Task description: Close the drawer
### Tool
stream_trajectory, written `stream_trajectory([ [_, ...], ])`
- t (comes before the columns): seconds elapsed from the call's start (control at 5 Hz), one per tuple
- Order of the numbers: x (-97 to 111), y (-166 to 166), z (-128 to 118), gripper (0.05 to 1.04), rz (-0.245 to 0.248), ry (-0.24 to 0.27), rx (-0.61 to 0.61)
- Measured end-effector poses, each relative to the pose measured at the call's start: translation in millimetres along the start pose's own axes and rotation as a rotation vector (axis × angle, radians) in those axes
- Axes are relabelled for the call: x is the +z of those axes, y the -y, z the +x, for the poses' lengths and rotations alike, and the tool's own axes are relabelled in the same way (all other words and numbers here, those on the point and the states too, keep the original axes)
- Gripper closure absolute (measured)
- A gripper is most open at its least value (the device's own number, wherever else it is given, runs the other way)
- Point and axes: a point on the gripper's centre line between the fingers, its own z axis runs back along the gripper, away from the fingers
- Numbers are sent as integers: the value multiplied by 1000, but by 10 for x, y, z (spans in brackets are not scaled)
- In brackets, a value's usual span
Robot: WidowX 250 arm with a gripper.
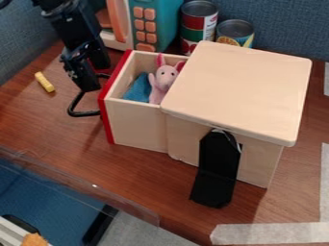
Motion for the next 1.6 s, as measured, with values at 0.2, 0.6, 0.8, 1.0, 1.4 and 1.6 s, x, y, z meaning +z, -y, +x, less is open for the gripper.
stream_trajectory([
  [0.2,-106,-134,56,84,-36,24,40],
  [0.6,-244,-180,136,80,-91,85,63],
  [0.8,-263,-142,170,83,-108,107,62],
  [1.0,-283,-89,222,83,-130,137,72],
  [1.4,-302,-25,618,85,-204,215,44],
  [1.6,-259,-17,700,85,-226,247,59],
])
